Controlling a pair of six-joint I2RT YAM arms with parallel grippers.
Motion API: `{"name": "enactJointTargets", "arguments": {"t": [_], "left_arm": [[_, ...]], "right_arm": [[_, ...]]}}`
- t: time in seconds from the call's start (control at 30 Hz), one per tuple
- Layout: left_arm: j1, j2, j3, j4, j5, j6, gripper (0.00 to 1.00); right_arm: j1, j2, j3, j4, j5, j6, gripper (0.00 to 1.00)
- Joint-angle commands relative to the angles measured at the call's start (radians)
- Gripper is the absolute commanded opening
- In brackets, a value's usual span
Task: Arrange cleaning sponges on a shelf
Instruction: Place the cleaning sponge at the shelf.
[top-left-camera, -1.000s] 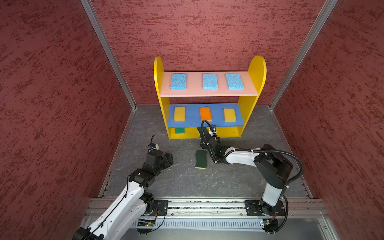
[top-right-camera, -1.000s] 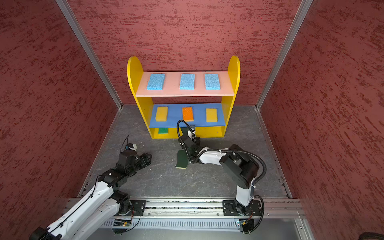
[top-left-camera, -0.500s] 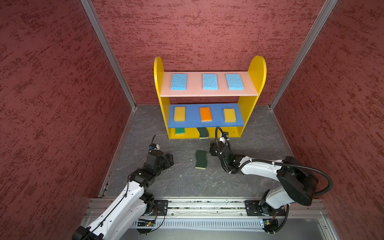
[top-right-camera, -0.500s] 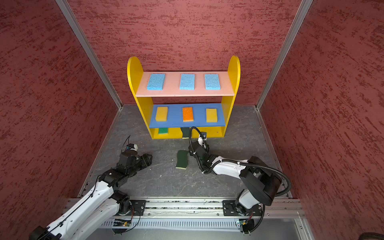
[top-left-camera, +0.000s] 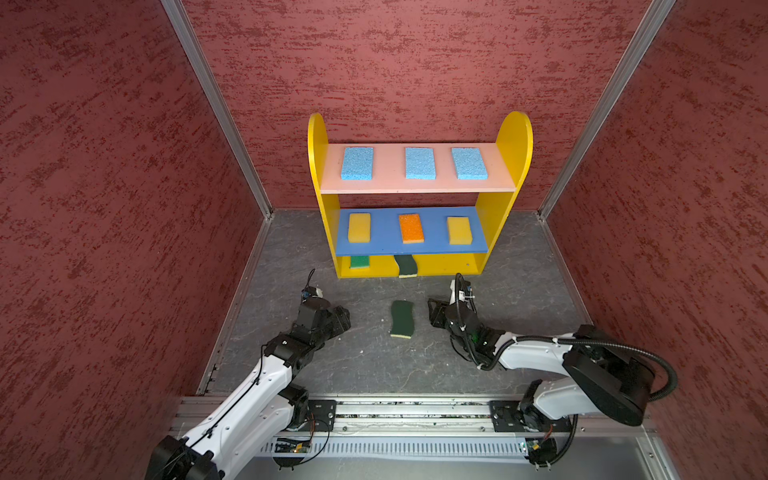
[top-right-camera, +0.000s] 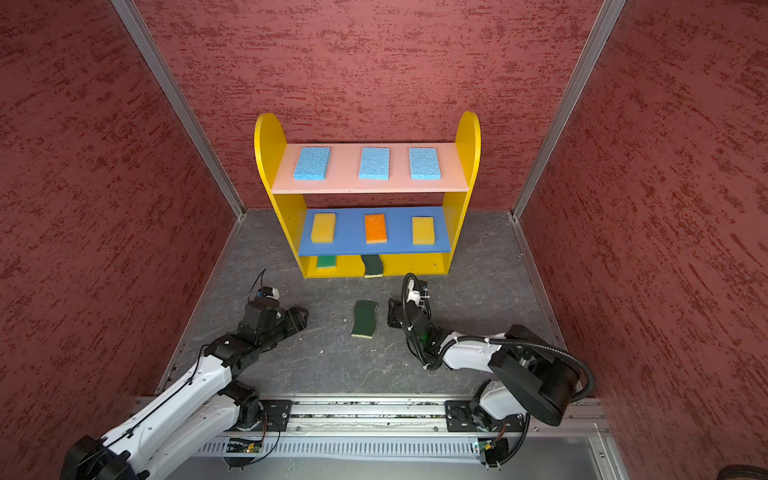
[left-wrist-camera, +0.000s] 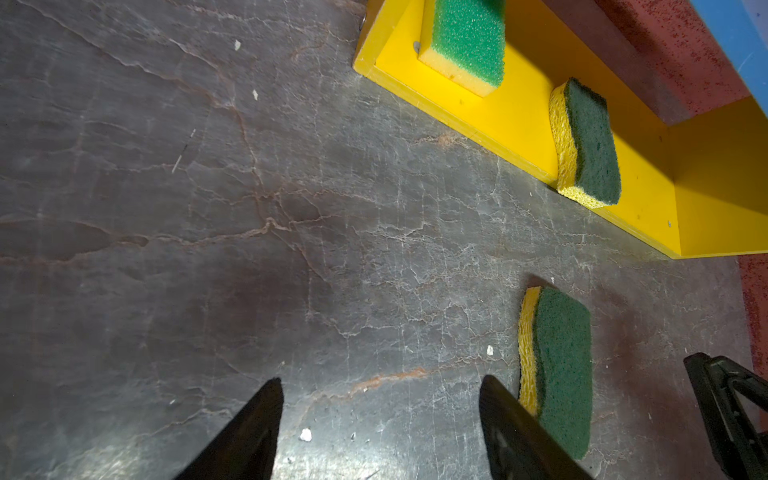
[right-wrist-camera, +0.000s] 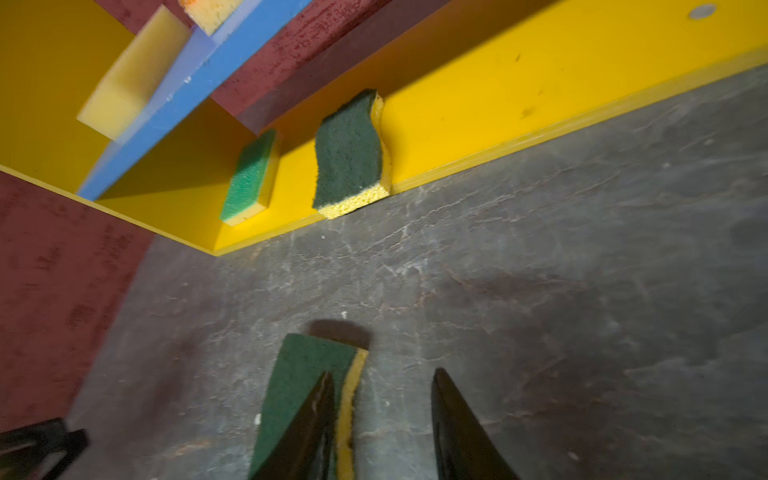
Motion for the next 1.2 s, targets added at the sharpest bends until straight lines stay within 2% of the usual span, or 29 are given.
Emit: {"name": "enactJointTargets", "arguments": {"t": [0.0,0.1,0.23,0.4,0.7,1.17], "left_arm": [[-0.005,-0.002,0.022,0.023,0.004,-0.007,0.75],[-0.006,0.001,0.023,0.020,0.000,-0.010,0.75],[-0.006,0.012,0.022,0.026,-0.004,-0.010,0.75],[-0.008,0.043,0.024,0.047,-0.004,-0.010,0.75],[-0.007,0.120,0.053,0.080,-0.004,0.007,0.74],[-0.007,0.139,0.055,0.095,-0.015,0.002,0.75]], "right_arm": [[-0.039,0.065,-0.036,0.267,-0.109,0.073,0.29],[-0.061,0.120,-0.056,0.382,-0.154,0.095,0.22],[-0.071,0.176,-0.019,0.398,-0.190,0.089,0.14],[-0.093,0.259,0.013,0.476,-0.237,0.109,0.00],[-0.140,0.448,0.044,0.679,-0.314,0.246,0.00],[-0.147,0.576,0.170,0.674,-0.314,0.316,0.00]]}}
